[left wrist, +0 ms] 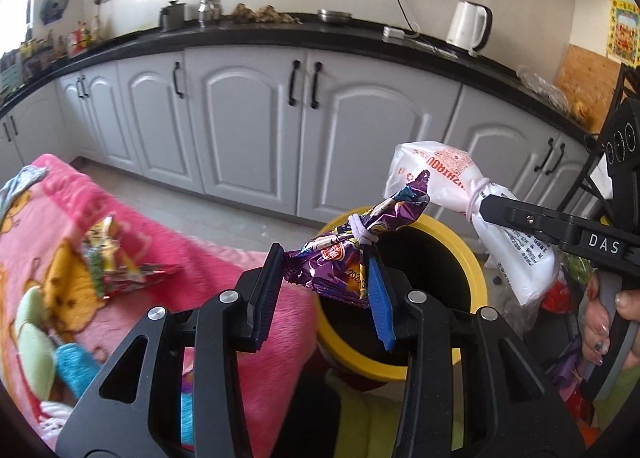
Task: Collect trash
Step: 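Carry the purple wrapper and white bag with both tools over the yellow bin, then open both tools to drop the wrapper and bag into the bin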
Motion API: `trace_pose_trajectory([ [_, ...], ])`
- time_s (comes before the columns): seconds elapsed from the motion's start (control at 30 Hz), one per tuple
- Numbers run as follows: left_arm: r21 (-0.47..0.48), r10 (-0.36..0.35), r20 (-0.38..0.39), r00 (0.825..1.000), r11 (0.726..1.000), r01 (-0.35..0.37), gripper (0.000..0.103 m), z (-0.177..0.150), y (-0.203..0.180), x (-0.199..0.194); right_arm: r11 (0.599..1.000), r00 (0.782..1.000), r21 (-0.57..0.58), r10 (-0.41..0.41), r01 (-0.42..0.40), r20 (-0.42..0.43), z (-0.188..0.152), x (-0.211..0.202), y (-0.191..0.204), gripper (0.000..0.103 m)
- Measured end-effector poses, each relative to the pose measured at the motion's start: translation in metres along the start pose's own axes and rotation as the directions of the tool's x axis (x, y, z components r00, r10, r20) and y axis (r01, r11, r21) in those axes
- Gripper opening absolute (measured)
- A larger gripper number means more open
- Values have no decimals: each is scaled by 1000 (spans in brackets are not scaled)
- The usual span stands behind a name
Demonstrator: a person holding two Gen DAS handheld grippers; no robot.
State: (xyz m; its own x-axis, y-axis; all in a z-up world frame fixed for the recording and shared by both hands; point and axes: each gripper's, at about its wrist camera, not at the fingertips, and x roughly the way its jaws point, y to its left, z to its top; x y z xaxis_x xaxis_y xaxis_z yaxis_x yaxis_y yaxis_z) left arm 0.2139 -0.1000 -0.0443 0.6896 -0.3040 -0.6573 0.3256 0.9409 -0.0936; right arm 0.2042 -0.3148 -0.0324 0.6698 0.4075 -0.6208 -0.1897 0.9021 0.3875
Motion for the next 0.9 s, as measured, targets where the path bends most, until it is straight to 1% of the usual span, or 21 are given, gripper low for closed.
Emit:
trace_pose_trajectory([
  [0.07,8,-12,-20,1000,1000,13,33,-2,-7,11,1000,1000,12,-29,29,-4,-4,3,-8,31],
  [0.2,27,-19,-52,998,999,20,34,-5,-18,29,997,999,60,-42,43,-20,-7,10,-24,34],
  [0.27,31,-19,-64,998,999,21,36,-6,-22,37,994,997,78,-71,72,-15,-6,13,-26,39],
  [0.3,33,-15,-69,997,999,17,39,-7,-23,41,993,997,90,-79,80,-9,-7,14,-30,46],
  [0.37,26,-9,-74,997,1000,11,41,-9,-24,47,990,996,110,-87,87,-10,-6,15,-37,48],
  [0.4,25,-11,-78,997,1000,13,43,-10,-23,48,989,996,121,-90,90,-9,-7,14,-40,50],
  [0.43,23,-6,-83,997,1000,8,47,-12,-23,50,988,996,127,-90,90,-8,-6,14,-42,51],
  [0.5,20,-2,-87,996,1000,3,50,-14,-21,51,987,996,134,-92,91,-4,-4,14,-45,51],
  [0.57,12,9,-87,996,1000,-8,56,-16,-18,50,987,996,135,-87,86,2,-4,12,-45,51],
  [0.6,6,12,-86,996,1000,-11,62,-17,-17,49,987,996,135,-86,85,4,-5,11,-44,53],
  [0.67,1,17,-81,997,1000,-17,65,-18,-14,46,988,996,129,-84,82,5,-4,11,-41,54],
  [0.73,-8,36,-70,997,999,-37,74,-18,-10,42,990,997,114,-82,80,7,-4,11,-35,55],
  [0.77,-14,41,-66,997,999,-42,75,-18,-8,39,991,997,109,-77,76,10,-4,11,-33,55],
  [0.87,-35,51,-44,998,998,-53,82,-16,-1,29,995,997,80,-69,67,20,-4,8,-22,58],
  [0.9,-39,57,-35,998,998,-58,86,-16,0,25,995,997,70,-67,65,24,-4,7,-18,60],
])
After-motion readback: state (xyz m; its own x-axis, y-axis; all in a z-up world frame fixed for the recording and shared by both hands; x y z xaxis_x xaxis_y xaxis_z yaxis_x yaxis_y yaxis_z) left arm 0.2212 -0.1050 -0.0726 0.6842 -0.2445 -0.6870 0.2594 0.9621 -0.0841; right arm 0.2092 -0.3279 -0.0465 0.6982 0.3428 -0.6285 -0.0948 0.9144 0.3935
